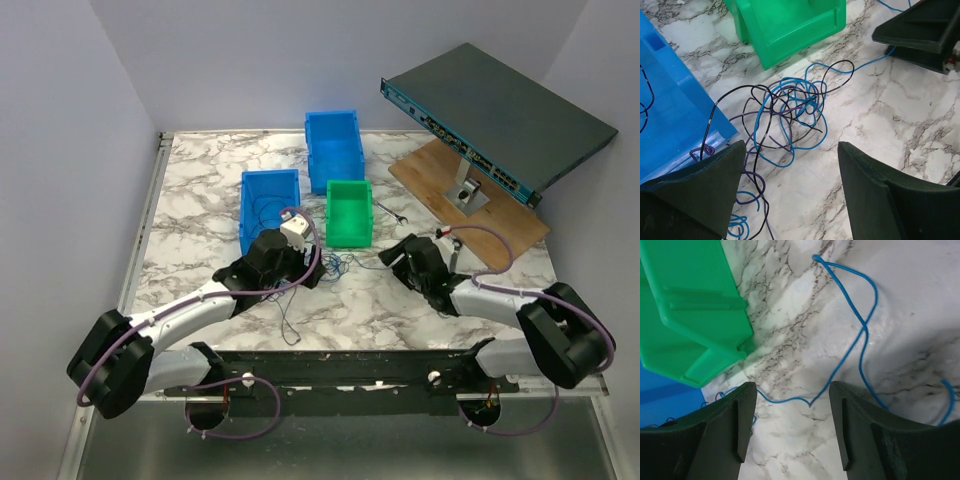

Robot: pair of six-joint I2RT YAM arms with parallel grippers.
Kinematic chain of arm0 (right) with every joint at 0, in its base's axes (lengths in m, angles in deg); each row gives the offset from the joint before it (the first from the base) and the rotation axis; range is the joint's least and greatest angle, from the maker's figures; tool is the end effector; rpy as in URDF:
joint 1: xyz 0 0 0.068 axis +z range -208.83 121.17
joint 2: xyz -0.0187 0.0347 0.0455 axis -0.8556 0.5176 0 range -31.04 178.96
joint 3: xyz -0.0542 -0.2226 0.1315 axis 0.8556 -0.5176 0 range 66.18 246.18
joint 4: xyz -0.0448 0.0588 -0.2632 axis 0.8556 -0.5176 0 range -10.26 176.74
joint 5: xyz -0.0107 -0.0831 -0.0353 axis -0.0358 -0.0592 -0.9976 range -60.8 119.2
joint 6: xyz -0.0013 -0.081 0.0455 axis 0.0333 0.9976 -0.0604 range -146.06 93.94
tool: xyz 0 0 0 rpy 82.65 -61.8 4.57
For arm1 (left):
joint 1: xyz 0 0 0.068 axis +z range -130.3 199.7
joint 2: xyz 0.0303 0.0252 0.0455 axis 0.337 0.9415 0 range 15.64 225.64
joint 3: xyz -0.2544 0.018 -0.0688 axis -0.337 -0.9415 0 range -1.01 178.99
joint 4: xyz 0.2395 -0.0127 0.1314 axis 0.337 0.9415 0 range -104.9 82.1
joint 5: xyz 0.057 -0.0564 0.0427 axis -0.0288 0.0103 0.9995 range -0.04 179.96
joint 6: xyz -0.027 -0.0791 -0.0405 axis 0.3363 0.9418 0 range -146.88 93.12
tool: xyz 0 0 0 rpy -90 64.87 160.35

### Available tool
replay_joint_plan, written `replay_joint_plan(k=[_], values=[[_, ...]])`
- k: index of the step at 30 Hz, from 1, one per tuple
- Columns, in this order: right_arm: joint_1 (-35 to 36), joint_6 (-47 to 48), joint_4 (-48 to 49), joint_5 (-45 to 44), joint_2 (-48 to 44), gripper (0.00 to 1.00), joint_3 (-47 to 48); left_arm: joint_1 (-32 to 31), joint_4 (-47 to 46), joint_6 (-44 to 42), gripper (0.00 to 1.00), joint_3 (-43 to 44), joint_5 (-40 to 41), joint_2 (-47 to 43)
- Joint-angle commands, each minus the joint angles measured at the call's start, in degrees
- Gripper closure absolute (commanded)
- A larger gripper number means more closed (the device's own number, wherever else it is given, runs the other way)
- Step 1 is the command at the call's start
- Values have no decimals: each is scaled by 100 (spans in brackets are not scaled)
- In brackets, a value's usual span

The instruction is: Untangle the cables

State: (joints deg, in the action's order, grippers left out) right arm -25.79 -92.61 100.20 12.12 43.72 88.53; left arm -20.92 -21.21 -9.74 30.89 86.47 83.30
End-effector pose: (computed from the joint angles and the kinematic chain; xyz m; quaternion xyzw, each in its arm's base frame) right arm 0.2459 0.1306 0.0952 0.3185 0.8361 0.2389 0.3774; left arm 0.2277 -0.2020 0.1701 0.1906 0.8420 -0.2664 0.4286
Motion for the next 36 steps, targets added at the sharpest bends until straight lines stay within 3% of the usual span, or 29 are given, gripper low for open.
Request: replay_joint_plan(k=[1, 2, 4, 5, 12, 17, 25, 28, 36], values=[[-17, -236, 385, 132, 623, 38, 210, -22, -177, -27, 24, -191, -69, -350], [-18, -226, 402, 123, 699, 51, 257, -16, -192, -34, 24, -219, -47, -381], [-17, -125, 363, 68, 729, 97, 365, -19, -191, -36, 25, -232, -16, -431], [-17, -13, 236, 55, 677, 99, 443, -22, -192, -37, 25, -228, -14, -437], [-21, 1069, -545, 435, -661, 99, 867, -23, -160, -36, 25, -228, 42, -495], [-17, 1299, -1239, 1166, -1460, 99, 1456, -17, -672, -57, 25, -668, 18, -1094], [-8, 1528, -1904, 2693, -1543, 99, 2540, -25, -1345, -214, 25, -1107, -373, -1690], [-9, 1627, -2115, 3074, -1526, 99, 2872, -39, -1556, -283, 24, -1070, -596, -1526], [-10, 1822, -2612, 3201, -1663, 99, 3459, -421, -1556, -669, 22, -627, -192, -674]])
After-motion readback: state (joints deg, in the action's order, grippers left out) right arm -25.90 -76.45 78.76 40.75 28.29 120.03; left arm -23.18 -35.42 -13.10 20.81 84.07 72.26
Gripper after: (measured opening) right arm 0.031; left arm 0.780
